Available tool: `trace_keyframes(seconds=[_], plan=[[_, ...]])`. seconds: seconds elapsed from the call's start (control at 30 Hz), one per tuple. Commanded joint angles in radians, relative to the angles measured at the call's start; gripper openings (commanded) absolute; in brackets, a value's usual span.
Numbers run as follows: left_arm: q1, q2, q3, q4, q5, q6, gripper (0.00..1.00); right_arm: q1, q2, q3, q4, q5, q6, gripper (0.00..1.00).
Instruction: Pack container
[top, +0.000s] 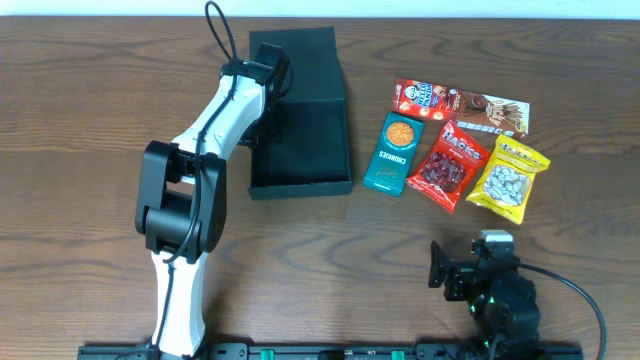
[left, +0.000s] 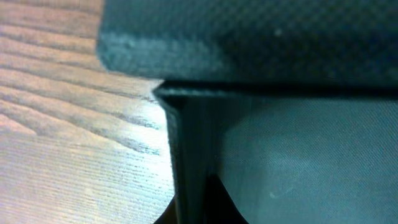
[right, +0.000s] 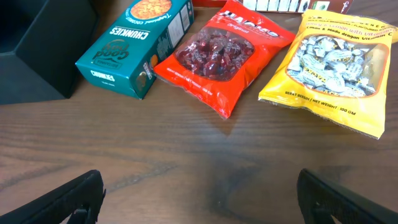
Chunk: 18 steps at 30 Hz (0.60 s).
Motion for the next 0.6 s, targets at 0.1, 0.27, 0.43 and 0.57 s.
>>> trace_keyframes(seconds=[0.1,0.27,0.43,0.57], plan=[[-0.003,0.026,0.002,0.000,-0.030,0.064,0.06,-0.007,-0.006,-0.008,-0.002,0.000,0.011,0.99],[-0.003,0.026,0.002,0.003,-0.055,0.096,0.06,-0.007,-0.006,-0.008,-0.002,0.000,0.011,0.99],[-0.002,0.026,0.002,0.011,-0.145,0.095,0.45,-0.007,-0.006,-0.008,-0.002,0.000,0.011,0.99],[-0.002,0.026,0.002,0.012,-0.153,0.094,0.51,-0.007,-0.006,-0.008,-0.002,0.000,0.011,0.99]])
